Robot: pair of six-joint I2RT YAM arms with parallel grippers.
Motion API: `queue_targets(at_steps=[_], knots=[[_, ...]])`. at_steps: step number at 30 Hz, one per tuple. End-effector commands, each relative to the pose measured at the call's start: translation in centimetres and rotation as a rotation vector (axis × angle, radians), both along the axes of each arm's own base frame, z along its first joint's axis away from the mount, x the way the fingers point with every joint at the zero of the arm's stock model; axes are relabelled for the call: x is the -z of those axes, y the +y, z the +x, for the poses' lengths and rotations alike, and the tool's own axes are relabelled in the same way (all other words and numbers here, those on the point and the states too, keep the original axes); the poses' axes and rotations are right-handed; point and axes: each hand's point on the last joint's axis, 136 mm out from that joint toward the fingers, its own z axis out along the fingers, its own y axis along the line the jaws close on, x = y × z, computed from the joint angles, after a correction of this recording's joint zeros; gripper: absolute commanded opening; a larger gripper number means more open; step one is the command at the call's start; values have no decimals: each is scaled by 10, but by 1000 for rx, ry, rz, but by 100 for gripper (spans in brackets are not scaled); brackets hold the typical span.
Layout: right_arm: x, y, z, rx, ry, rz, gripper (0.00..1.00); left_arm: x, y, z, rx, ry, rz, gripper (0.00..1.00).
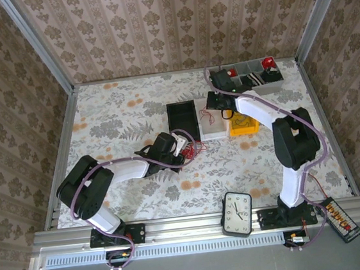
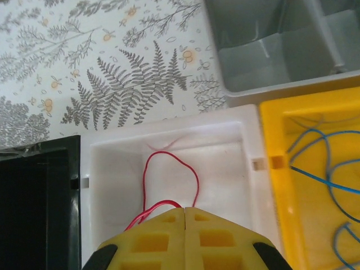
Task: Untangle the cables
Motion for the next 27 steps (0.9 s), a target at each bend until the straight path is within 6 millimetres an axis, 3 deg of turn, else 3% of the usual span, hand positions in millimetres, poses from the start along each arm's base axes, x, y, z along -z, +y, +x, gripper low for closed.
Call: queue_targets(at_steps=[1, 4, 8, 13, 18, 23, 27], knots=[[16, 1, 2, 1, 41, -74, 0, 15, 19, -17, 7, 50, 94, 0], [26, 5, 3, -2, 58, -89, 1, 13, 19, -17, 13, 49, 93, 0], [25, 4, 5, -4, 58, -111, 8, 11, 18, -19, 19, 49, 92, 0], [-6, 5, 7, -20, -17, -99, 36, 7, 18, -18, 19, 37, 83, 0], [-38, -2, 0, -10, -84, -93, 52, 5, 14, -19, 31, 32, 77, 0], [-55, -8, -30, -22, -125, -70, 58, 2, 10, -23, 59, 32, 62, 0], [-45, 24, -78, -204, -86, 16, 57, -2, 8, -25, 76, 28, 44, 0]])
